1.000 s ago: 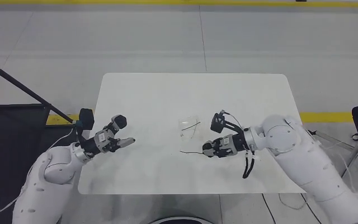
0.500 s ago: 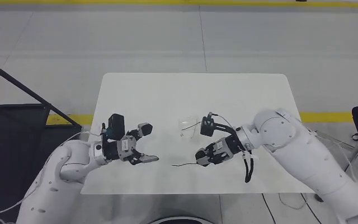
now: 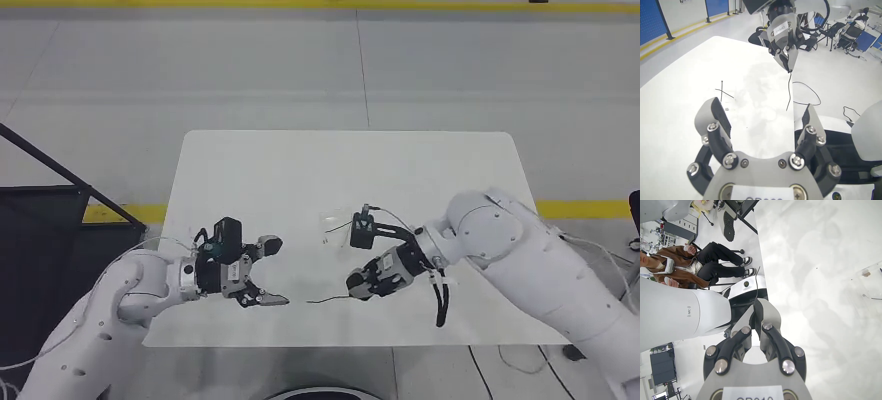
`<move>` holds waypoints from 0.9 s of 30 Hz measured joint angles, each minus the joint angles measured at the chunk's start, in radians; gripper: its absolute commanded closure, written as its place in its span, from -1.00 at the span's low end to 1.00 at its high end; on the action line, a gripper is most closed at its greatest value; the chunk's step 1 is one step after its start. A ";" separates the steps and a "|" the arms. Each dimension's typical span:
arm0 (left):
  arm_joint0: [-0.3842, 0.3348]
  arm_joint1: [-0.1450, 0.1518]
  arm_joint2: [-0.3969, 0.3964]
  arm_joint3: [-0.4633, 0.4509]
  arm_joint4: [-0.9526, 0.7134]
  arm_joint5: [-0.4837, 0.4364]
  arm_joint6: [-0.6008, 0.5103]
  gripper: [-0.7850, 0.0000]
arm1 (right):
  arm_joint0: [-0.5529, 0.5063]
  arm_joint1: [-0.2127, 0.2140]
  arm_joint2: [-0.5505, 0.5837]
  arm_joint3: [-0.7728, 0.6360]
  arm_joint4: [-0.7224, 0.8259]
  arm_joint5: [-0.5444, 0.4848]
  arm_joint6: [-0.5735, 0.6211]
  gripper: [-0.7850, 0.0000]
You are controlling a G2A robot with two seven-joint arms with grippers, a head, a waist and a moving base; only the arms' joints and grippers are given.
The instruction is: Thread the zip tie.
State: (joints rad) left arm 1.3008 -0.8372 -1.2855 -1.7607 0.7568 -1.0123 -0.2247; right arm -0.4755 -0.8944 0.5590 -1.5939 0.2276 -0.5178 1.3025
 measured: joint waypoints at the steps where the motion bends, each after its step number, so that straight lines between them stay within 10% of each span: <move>1: 0.000 0.000 0.000 0.000 0.000 0.000 0.000 -1.00 | 0.000 0.000 0.000 0.000 0.000 0.000 0.000 1.00; 16: -0.037 -0.004 0.084 -0.026 0.025 0.000 -0.036 -1.00 | 0.046 -0.044 -0.037 -0.080 -0.102 0.143 -0.017 1.00; 17: -0.046 -0.005 0.099 -0.021 0.024 0.000 -0.032 -0.39 | 0.054 -0.051 -0.043 -0.079 -0.102 0.148 -0.016 1.00; 19: -0.056 -0.005 0.117 -0.017 0.023 0.000 -0.027 0.06 | 0.064 -0.061 -0.051 -0.073 -0.102 0.153 -0.013 1.00; 27: -0.089 0.000 0.162 0.007 0.029 0.000 -0.002 0.11 | 0.091 -0.093 -0.068 -0.038 -0.097 0.153 -0.006 1.00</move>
State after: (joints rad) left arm 1.2113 -0.8370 -1.1239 -1.7538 0.7860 -1.0123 -0.2262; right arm -0.3848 -0.9876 0.4912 -1.6317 0.1306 -0.3647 1.2970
